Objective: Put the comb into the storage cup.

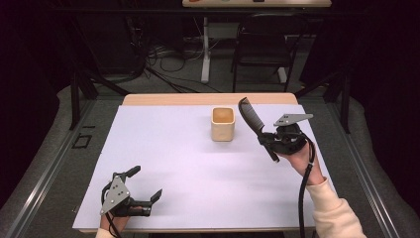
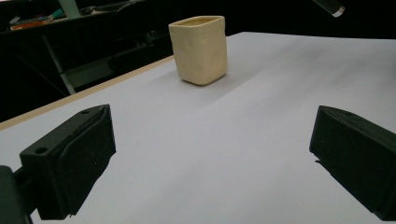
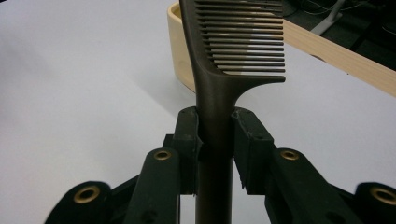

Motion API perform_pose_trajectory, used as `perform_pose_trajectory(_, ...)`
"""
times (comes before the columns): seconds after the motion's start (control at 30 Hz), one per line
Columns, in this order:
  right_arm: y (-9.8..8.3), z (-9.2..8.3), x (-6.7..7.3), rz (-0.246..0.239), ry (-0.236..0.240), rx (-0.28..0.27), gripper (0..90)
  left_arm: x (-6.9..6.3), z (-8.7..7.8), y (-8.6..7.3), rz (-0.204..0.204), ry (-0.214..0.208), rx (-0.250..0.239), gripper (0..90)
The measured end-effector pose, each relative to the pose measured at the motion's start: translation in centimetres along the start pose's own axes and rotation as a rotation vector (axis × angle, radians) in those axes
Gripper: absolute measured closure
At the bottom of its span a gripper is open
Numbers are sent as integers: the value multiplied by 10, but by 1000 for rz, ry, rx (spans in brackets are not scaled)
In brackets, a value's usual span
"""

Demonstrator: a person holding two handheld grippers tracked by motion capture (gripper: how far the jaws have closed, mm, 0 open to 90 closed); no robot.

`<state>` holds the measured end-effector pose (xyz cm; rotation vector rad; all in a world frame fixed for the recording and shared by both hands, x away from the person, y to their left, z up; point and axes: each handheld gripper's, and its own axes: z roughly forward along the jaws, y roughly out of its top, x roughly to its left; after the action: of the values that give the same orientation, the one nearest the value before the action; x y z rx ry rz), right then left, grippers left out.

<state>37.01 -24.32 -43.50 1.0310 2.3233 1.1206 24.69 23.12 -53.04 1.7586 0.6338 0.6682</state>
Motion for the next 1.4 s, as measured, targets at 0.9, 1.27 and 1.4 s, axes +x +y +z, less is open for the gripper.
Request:
perform_pose_trajectory(0.9, 20, 7, 1, -23, -25, -24, 723, 0, 0, 0, -10, 6, 3, 1)
perform_pose_trajectory(1.27, 29, 11, 1, -33, -35, -28, 723, 0, 0, 0, -7, 12, 5, 1)
perform_pose_trajectory(1.4, 32, 12, 0, -36, -37, -30, 723, 0, 0, 0, -8, 13, 4, 1)
